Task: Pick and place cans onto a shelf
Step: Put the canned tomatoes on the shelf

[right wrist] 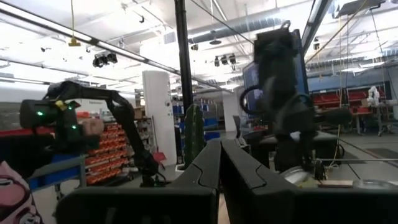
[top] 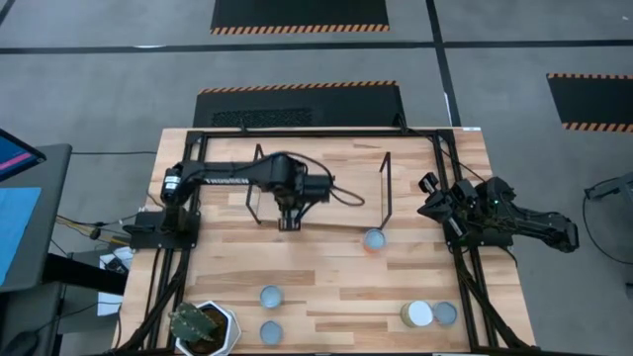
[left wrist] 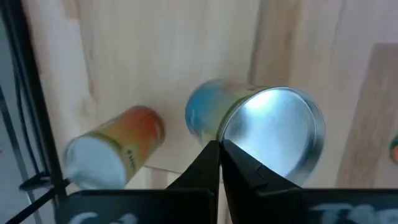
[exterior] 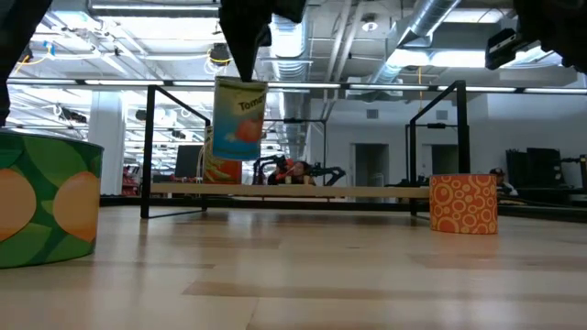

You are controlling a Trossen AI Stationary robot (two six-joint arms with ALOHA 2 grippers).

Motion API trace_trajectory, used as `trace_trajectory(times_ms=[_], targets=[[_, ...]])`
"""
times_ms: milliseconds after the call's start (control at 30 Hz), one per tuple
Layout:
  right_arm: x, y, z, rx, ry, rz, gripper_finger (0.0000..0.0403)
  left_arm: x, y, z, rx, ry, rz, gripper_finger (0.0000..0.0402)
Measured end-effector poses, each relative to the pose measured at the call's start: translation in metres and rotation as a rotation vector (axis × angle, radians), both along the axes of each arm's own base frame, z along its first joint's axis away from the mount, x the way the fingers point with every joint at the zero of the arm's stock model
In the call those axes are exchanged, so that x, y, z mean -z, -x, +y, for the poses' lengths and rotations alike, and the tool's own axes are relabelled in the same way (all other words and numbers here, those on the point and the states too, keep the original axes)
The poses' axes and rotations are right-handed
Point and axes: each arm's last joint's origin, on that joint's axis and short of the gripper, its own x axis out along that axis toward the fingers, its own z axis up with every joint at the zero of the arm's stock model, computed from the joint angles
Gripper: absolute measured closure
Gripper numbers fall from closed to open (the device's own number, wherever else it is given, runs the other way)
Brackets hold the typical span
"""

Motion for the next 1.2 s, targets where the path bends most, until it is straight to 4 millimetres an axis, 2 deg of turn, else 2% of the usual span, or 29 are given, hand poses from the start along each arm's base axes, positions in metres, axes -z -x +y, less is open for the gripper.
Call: trace_trajectory(times_ms=[167,300,600,833,1200], targets=[[0.002,-0.001,0.0,0.0,-0.006,0.021,0.037,0.007,0.01,0.023,-0.055,0.027,0.037,0.0401],[0.003,-0.001,0.0,-0.001,-0.009,0.032,0.037,0.017,0.02,0.029,-0.083,0.032,0.075,0.0401],[0.003,-0.002,0.0,-0.002,-0.012,0.04,0.037,0.039,0.025,0.031,-0.087,0.059,0.091,0.0401],[0.003,-0.002,0.0,-0.003,-0.012,0.04,0.037,0.041,0.027,0.034,-0.106,-0.031,0.107,0.0401],[0.003,-0.002,0.0,-0.011,-0.008,0.042,0.037,0.041,0.027,0.038,-0.121,-0.044,0.106,0.0401]])
